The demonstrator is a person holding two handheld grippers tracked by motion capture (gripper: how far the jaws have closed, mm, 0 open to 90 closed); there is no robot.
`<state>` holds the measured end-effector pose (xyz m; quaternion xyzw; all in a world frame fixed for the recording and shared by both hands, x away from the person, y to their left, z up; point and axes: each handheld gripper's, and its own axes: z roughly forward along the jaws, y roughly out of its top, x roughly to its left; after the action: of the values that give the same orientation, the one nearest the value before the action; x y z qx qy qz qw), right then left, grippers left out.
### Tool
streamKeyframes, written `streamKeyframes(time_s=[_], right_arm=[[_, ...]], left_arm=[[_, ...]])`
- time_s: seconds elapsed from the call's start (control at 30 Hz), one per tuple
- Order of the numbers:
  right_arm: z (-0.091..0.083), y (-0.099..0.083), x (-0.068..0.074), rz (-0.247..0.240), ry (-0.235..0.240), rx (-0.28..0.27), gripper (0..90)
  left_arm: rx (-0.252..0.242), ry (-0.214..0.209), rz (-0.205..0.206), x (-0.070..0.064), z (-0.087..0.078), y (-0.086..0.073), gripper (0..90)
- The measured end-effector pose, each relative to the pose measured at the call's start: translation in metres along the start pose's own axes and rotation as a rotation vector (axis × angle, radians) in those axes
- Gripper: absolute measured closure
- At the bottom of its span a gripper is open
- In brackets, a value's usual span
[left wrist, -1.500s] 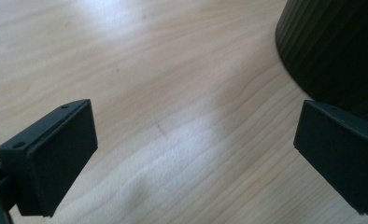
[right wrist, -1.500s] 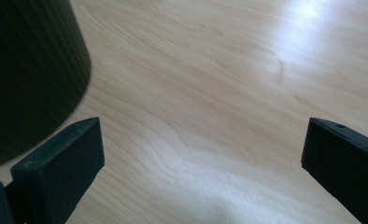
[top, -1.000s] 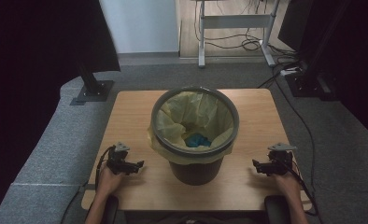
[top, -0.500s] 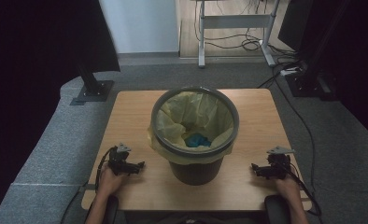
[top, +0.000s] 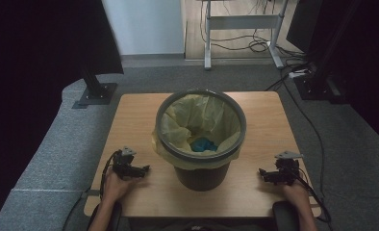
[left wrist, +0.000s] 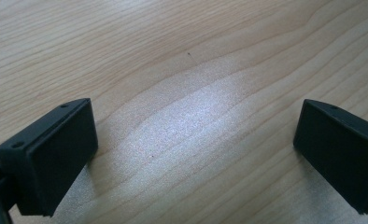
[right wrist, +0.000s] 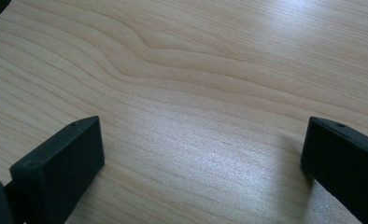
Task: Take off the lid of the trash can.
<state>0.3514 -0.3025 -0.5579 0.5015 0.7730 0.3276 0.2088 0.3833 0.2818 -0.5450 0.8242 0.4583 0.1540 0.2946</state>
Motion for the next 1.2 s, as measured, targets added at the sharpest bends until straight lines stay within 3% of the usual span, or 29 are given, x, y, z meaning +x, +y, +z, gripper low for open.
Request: streamKeyframes(time_s=[0.43,0.67,0.9,1.2], right_arm=[[0.000,0.000,0.000,0.000,0.000,0.000,0.0],[0.000,0.000,0.000,-0.001,0.000,0.000,0.0],[0.000,0.000,0.000,-0.001,0.000,0.000,0.0],[0.000,0.000,0.000,-0.001,0.000,-0.001,0.0]], left_arm=[[0.051,0.003,-0.011,0.005,-0.001,0.009,2.8],[0.032,-0.009,-0.024,0.012,-0.010,0.017,4.6],[0.022,-0.042,-0.010,0.017,-0.027,0.038,5.0],[0.007,-0.043,0.028,0.021,-0.046,0.069,5.5]])
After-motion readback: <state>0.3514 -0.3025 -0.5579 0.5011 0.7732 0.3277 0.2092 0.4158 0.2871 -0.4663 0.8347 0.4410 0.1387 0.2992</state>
